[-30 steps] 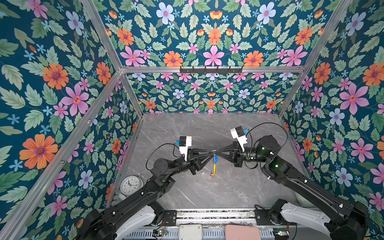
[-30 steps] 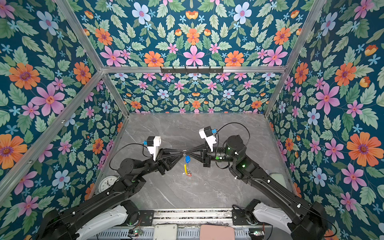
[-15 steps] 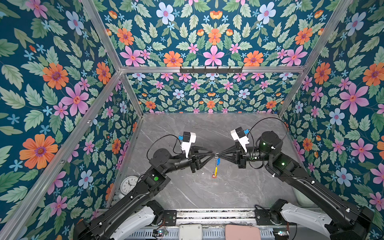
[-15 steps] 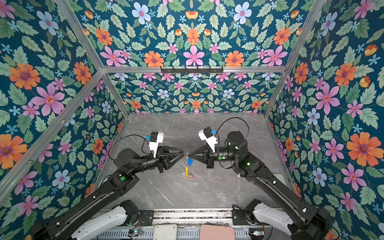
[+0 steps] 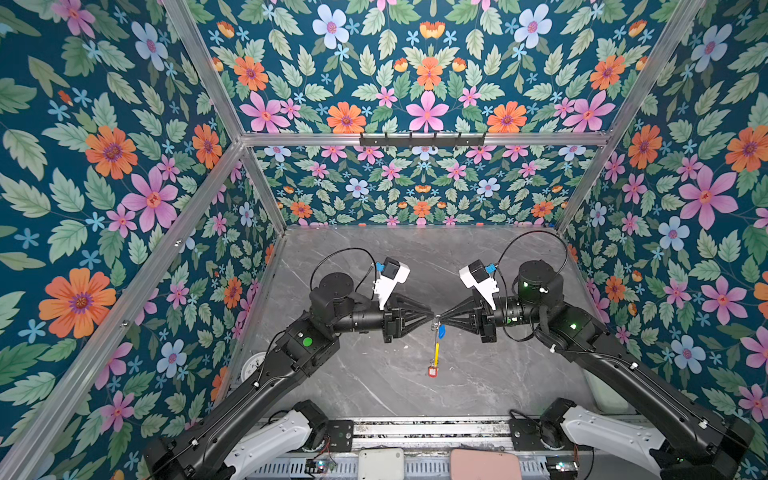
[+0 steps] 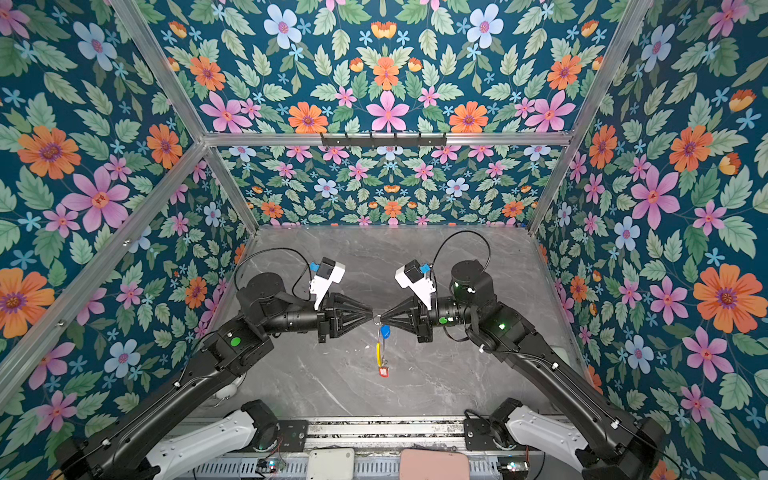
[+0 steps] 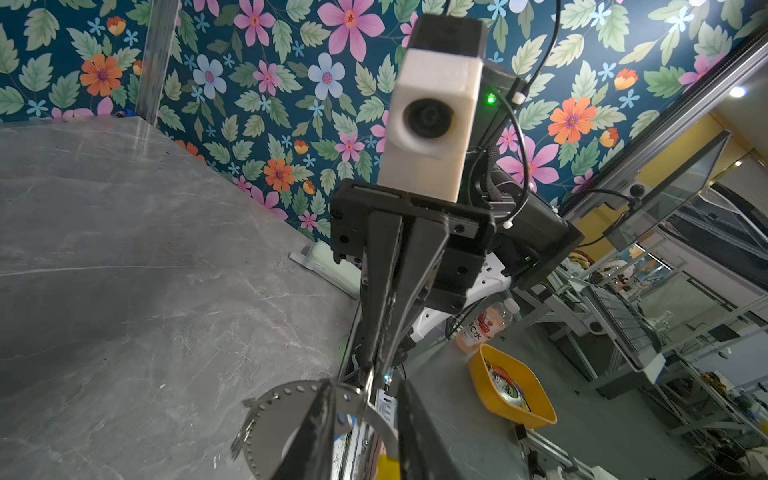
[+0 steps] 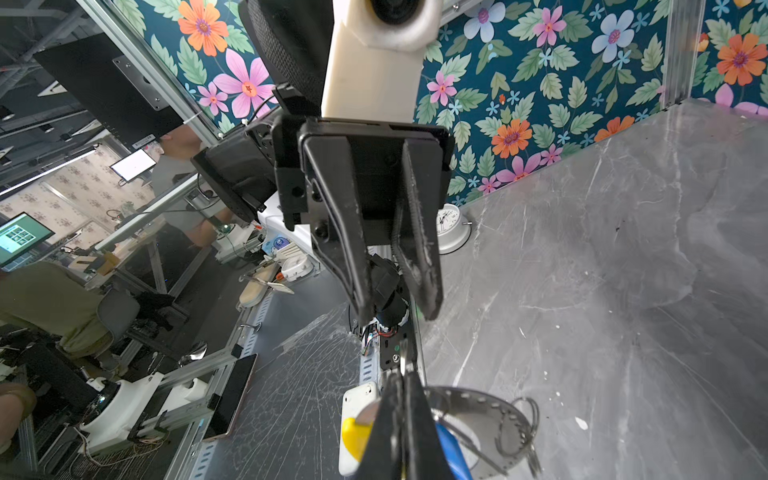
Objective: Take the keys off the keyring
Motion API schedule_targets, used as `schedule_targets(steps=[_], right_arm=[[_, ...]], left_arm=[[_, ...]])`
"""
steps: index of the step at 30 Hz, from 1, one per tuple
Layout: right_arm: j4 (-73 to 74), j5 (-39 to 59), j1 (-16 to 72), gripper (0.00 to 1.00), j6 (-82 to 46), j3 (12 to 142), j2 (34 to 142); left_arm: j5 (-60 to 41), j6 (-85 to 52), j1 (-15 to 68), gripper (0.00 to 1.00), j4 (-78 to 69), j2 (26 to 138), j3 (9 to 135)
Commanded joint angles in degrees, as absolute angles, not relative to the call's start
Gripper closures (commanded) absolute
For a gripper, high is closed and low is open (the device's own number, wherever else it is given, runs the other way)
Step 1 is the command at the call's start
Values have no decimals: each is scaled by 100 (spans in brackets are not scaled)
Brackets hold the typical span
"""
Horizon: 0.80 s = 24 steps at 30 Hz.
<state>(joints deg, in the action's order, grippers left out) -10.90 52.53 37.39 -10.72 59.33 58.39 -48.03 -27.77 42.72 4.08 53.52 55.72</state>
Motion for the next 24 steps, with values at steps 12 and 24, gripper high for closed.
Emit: schedule_targets(steps=[12,24], right_arm=[[-1135,5324,3743,100,-934,6091,5975],[-1248,5312,3744,100,-888,6108,6025]], left_arm=[[-5158,-2217,4275,78,1191,5615,5950],[-5308,-2102,4271,84,1249,5849,6161]])
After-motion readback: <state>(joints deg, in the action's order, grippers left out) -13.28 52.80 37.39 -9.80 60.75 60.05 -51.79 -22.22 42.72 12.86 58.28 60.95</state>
